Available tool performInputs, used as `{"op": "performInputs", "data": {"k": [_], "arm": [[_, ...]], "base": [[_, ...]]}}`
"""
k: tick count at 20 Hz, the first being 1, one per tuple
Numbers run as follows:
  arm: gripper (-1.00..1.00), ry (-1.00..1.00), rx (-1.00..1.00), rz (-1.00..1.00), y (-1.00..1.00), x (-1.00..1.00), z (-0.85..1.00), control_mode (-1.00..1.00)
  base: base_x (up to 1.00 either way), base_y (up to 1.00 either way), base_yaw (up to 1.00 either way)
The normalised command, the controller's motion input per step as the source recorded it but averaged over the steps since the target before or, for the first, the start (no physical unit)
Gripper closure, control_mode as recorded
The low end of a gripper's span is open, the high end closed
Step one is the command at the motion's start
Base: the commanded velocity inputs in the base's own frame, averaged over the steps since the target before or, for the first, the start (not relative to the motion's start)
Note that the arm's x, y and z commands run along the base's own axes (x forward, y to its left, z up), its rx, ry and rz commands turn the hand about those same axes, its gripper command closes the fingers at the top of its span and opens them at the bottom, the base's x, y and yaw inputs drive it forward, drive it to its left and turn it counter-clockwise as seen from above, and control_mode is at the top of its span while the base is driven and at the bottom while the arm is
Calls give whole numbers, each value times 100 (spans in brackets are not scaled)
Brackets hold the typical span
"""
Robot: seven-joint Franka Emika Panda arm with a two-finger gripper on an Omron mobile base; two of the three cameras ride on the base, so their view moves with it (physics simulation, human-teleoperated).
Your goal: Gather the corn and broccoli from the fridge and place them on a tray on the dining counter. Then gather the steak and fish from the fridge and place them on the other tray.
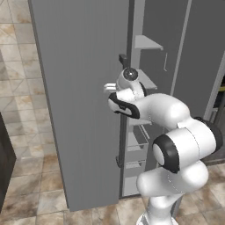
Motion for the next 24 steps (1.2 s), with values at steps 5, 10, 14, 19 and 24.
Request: {"op": "performInputs", "data": {"k": [5, 10, 14, 19, 24], "arm": [[-100, 0, 0, 11, -29, 51, -6, -100], [100, 0, 1, 9, -17, 65, -12, -100], [100, 0, 5, 3, -10, 81, -20, -100], [100, 0, 2, 0, 0, 59, -19, -100], [100, 5, 0, 1, 13, -9, -6, -100]], "base": [[0, 0, 0], [0, 0, 0], [0, 0, 0], [0, 0, 0], [0, 0, 0]]}}
